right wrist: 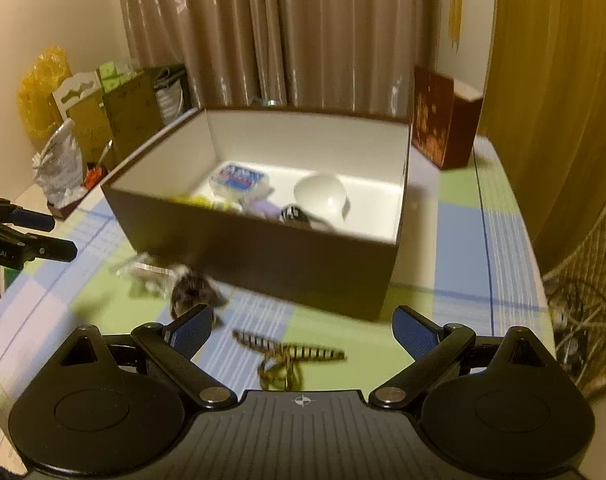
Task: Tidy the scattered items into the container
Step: 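Open both tools over the box and withdraw them toward the table, then grasp the cotton-swab bag with the left tool while the right tool grasps the hair claw clip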
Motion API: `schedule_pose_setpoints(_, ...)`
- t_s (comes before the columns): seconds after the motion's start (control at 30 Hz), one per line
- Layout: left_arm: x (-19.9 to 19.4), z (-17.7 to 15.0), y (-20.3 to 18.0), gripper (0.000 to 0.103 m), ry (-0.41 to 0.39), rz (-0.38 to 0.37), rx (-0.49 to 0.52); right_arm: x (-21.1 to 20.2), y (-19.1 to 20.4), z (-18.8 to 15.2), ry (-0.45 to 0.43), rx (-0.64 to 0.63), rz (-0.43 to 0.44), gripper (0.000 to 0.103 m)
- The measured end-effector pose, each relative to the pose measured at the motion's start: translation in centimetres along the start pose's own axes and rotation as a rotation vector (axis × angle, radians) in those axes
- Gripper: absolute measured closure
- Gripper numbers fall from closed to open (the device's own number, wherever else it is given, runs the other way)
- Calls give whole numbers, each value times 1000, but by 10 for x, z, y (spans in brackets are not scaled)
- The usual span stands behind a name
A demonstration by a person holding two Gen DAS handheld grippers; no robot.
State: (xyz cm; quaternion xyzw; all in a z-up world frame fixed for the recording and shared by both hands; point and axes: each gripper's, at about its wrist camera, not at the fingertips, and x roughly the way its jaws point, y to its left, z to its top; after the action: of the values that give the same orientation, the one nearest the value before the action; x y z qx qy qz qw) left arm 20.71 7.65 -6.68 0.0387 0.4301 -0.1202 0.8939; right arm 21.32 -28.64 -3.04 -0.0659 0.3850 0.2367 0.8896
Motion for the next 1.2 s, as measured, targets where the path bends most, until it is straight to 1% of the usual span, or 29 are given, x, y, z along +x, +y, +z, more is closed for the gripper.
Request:
schedule_pose_setpoints(0.17, 8, -2, -5, 25, 2, -11, 46, 7, 0, -8, 36, -14, -2, 8)
schedule_pose_setpoints(0.4, 27, -6, -10, 25, 16, -36, 107, 15, -1, -13, 61, -23, -15, 8)
schedule_pose_setpoints(0.53, 43, -6, -13, 27, 17, -50, 178, 19, -5, -14, 75, -9, -23, 8)
schedule_pose_setpoints(0.7, 69, -2, -16, 32, 20, -61, 283, 23, -10, -15, 91, 4, -37, 8)
schedule_pose_setpoints(0.73, 75, -1, -18, 35, 24, -64, 301, 24, -11, -15, 95, 6, -44, 8)
schedule_pose_setpoints(0.87, 96, -1, -25, 36, 37, -77, 366, 24, -17, -16, 101, 25, -61, 8)
schedule_pose_setpoints(0.93, 105, -3, -28, 40, 50, -76, 396, 24, -20, -18, 106, 36, -70, 8)
schedule_pose_setpoints(1.1, 120, -9, -33, 49, 74, -66, 434, 24, -24, -21, 125, 59, -86, 8)
schedule_pose_setpoints(1.13, 120, -11, -34, 54, 87, -69, 438, 24, -24, -21, 126, 63, -85, 8)
schedule_pose_setpoints(1.2, 118, -17, -37, 56, 100, -75, 439, 23, -23, -21, 127, 65, -83, 8)
